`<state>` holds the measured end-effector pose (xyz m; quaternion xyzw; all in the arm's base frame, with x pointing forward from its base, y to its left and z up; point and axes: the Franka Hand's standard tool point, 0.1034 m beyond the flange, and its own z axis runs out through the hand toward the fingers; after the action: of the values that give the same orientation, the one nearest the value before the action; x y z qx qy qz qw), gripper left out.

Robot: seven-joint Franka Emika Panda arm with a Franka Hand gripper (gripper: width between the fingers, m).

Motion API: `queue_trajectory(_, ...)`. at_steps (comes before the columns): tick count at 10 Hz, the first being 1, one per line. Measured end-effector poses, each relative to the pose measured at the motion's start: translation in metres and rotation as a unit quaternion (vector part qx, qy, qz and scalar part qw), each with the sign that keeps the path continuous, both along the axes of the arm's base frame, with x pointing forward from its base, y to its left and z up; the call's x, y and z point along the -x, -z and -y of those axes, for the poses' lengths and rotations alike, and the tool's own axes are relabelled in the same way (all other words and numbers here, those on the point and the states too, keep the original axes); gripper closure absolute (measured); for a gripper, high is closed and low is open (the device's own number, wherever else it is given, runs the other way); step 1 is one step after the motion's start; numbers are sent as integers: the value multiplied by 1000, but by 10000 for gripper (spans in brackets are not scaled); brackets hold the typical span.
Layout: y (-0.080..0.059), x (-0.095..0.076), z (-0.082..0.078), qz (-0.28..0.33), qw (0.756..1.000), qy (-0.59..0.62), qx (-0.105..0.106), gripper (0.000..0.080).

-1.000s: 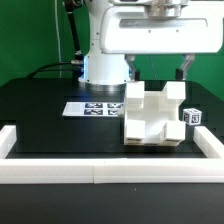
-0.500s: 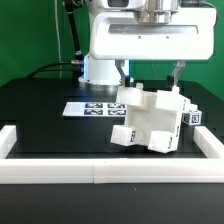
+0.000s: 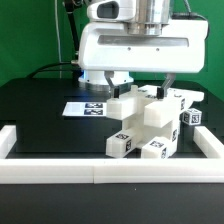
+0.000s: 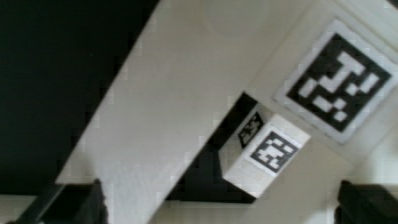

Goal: Assemble chair

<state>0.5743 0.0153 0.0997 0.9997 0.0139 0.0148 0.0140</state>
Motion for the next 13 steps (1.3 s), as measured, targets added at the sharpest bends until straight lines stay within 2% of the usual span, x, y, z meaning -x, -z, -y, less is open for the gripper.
queue_trajectory(5, -1, -14, 8, 22, 1000, 5, 5, 150)
queue_trajectory(9, -2, -15, 9, 23, 1000, 5, 5, 150)
queue_trajectory(11, -8, -14, 5, 22, 1000, 9, 2, 150)
queue_trajectory(13, -23, -10, -8, 19, 1000, 17, -7, 150)
